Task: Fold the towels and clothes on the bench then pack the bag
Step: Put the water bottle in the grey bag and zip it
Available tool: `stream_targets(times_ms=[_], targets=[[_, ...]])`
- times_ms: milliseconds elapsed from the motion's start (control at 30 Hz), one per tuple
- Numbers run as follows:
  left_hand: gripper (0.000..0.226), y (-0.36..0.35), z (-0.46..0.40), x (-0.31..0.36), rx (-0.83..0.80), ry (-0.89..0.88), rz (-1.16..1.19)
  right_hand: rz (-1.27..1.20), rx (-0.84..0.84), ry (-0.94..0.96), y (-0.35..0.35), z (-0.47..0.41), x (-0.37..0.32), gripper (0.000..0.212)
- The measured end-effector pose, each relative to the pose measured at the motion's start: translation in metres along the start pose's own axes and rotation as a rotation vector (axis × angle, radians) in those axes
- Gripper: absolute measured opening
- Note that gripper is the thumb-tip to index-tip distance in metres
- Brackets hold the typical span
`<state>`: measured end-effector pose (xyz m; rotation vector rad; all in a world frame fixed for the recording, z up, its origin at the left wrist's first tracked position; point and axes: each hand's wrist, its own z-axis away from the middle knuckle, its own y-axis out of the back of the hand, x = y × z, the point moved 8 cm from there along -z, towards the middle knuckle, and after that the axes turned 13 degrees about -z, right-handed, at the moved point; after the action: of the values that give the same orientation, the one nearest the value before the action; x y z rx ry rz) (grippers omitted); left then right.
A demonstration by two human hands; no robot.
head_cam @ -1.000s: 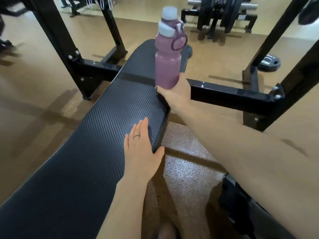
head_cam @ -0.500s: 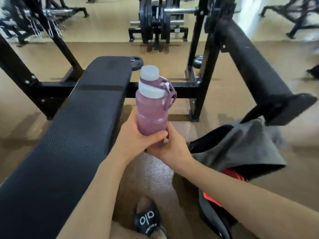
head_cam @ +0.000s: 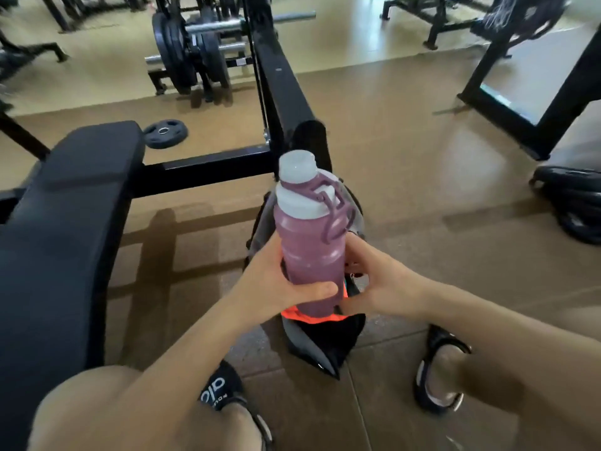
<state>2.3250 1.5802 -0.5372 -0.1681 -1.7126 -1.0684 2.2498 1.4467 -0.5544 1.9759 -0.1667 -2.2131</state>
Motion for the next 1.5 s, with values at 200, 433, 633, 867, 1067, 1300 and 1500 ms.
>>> stream_targets(times_ms=[200, 433, 633, 867, 1067, 1300, 1500], targets=[[0.082, -0.071, -0.027, 0.031, -0.045, -0.022, -0.104, -0.043, -0.059, -0.143, 0.051, 0.019, 0.045, 0.069], [0.075, -0.089, -0.076, 0.053, 0.028, -0.068, -0.076, 0.041, 0.139, -0.048, 0.109, 0.003, 0.041, 0.079], [0.051, -0.110, -0.126, 0.072, 0.099, -0.063, -0.037, -0.096, 0.300, -0.161, 0.146, 0.002, 0.074, 0.072], [0.066, -0.126, -0.162, 0.051, 0.070, -0.056, -0.049, 0.281, 0.217, -0.525, 0.169, 0.018, 0.130, 0.094], [0.082, -0.110, -0.174, 0.041, 0.169, -0.009, -0.131, 0.541, -0.097, -0.684, 0.138, -0.022, 0.198, 0.097], [0.079, -0.099, -0.167, 0.027, 0.099, -0.009, -0.195, 0.841, -0.144, -0.446, 0.079, -0.085, 0.245, 0.066], [0.076, -0.091, -0.161, 0.026, 0.013, -0.105, -0.244, 0.997, -0.077, -0.398, 0.075, -0.116, 0.261, 0.040]])
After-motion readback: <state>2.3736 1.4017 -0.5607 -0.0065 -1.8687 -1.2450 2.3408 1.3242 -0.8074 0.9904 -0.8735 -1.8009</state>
